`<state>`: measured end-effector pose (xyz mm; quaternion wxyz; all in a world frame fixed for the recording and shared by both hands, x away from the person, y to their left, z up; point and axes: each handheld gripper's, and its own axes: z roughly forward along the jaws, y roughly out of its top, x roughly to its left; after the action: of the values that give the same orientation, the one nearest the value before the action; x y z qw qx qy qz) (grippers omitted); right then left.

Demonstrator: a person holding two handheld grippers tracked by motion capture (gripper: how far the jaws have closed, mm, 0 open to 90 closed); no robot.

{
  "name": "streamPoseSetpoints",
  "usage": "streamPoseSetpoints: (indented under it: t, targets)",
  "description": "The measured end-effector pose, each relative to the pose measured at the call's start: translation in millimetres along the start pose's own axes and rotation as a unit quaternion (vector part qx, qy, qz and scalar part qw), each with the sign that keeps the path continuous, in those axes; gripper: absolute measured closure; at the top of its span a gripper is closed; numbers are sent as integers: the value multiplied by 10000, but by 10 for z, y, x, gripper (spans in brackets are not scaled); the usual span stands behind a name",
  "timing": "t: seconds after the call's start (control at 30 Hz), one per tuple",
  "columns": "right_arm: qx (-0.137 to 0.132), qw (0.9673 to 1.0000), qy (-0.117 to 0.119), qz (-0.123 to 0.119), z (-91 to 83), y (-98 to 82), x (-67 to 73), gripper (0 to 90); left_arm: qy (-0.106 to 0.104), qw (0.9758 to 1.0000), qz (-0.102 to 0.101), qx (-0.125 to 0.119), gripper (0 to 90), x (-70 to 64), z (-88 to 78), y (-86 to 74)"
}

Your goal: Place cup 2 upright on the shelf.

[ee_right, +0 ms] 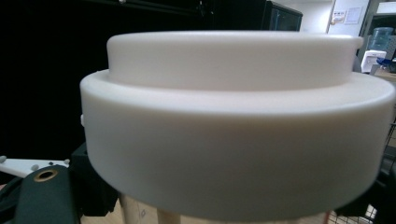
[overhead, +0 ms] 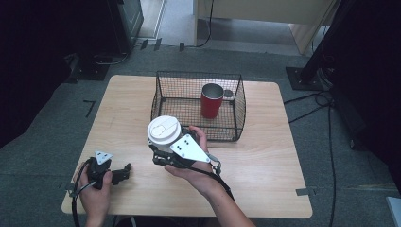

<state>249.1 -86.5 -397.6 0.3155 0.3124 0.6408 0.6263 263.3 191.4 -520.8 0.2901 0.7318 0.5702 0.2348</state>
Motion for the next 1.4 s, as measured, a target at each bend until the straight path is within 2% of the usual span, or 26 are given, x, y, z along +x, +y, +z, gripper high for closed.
streamPoseSetpoints:
  t: [0.33, 0.6, 1.0, 1.2, 1.4]
  targets:
    - [-83, 9998, -198, 23, 92, 56, -75, 157, -2, 10000, 3, 0, 0, 1, 0, 0]
    - [-190, 9992, -325, 133, 159, 119, -153, 156, -2, 10000, 3, 0, 0, 1, 0, 0]
    - [-309, 9982, -505, 27, 281, 219, -209, 156, -1, 10000, 3, 8, 0, 1, -1, 0]
    - [-333, 9978, -559, 114, 345, 252, -260, 156, -2, 10000, 6, 9, 0, 1, -1, 0]
    - [-380, 9974, -608, 52, 390, 285, -296, 156, -1, 10000, 7, 7, 0, 1, -1, 0]
